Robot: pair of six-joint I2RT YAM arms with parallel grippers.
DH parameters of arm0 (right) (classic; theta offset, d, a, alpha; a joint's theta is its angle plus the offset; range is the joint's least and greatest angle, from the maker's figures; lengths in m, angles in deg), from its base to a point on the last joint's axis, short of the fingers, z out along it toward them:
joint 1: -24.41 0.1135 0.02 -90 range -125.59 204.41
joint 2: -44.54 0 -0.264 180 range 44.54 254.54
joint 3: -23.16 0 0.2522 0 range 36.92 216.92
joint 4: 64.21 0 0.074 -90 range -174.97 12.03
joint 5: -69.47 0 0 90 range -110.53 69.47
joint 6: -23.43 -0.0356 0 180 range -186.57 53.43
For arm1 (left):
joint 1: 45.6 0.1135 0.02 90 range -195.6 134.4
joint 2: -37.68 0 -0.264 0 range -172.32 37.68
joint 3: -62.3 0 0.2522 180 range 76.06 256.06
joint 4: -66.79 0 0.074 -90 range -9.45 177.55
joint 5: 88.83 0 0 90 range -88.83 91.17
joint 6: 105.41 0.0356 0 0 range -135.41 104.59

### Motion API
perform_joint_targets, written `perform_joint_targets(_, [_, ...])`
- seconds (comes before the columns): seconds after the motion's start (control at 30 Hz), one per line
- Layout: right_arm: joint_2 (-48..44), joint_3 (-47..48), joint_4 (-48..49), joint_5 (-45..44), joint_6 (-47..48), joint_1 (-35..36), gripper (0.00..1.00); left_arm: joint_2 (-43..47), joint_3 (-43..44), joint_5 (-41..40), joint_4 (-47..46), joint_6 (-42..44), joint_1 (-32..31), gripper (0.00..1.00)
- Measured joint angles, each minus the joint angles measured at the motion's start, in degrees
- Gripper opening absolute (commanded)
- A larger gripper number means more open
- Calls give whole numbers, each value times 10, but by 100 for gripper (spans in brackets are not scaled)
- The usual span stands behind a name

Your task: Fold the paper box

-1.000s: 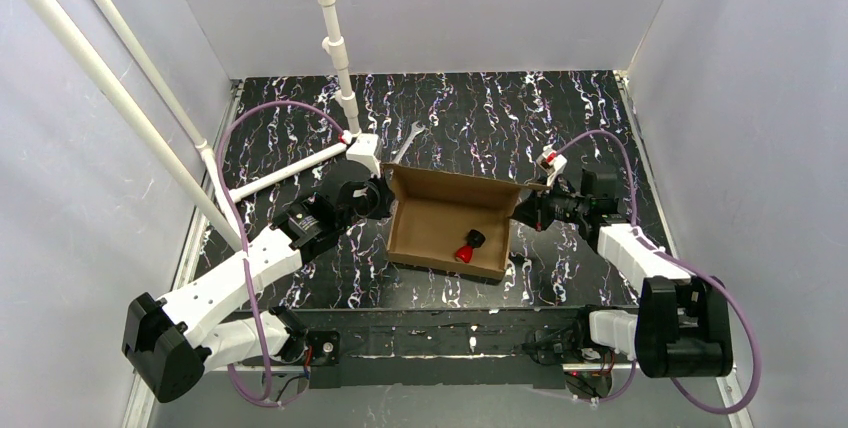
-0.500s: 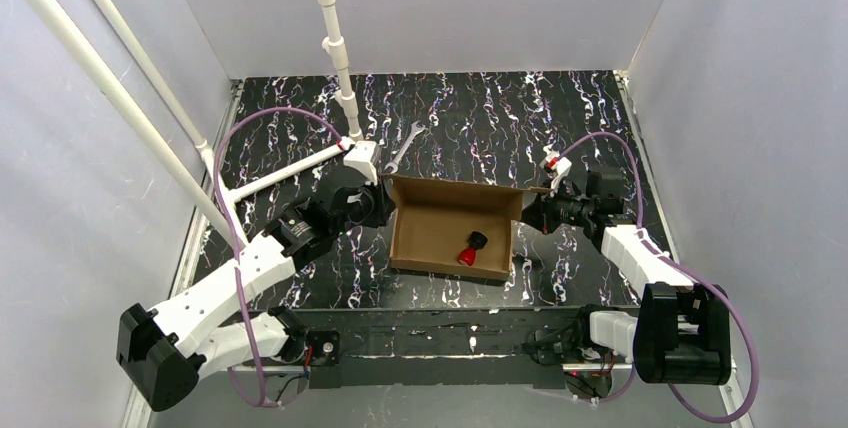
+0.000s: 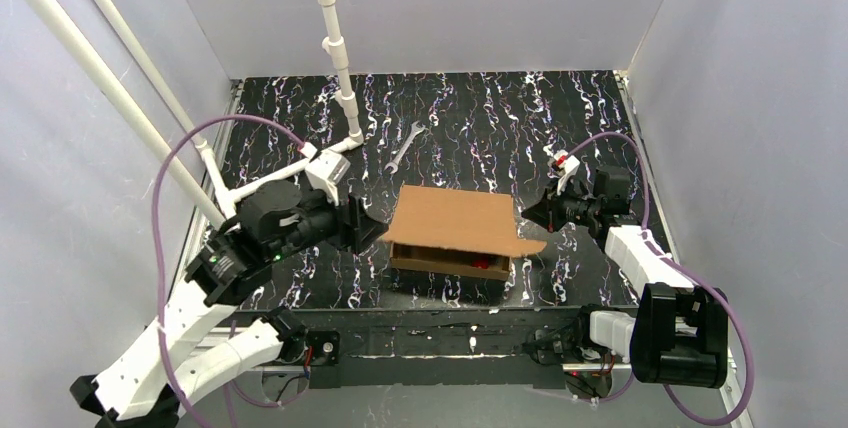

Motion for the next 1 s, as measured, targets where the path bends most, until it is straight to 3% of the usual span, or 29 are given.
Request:
perform_joint_targets(0.17, [0,0,-2,0,6,-11,4,30,67,27,29,19,0,62])
perform_joint_targets(0.33, [0,0,-2,0,13,-19,6,24,74,51,15,13,0,66])
perform_joint_targets(0.4, [-1,0,-4,1,15,-23,7,10,60,63,-6,0,0,71])
perform_joint_targets(0.53, [-10,0,-13,6,26,-32,11,-24,14,73,-51,-38,0,96])
perform_joint_targets(0.57, [-11,0,-14,8,30,-35,12,-33,2,73,-62,-48,0,98])
perform_joint_targets(0.8, [-14,7,-48,20,73,-61,22,-53,-66,61,-116,-115,0,98])
perform_joint_targets(1.0, [-21,11,-78,39,120,-80,29,-13,-125,40,-155,-151,0,98])
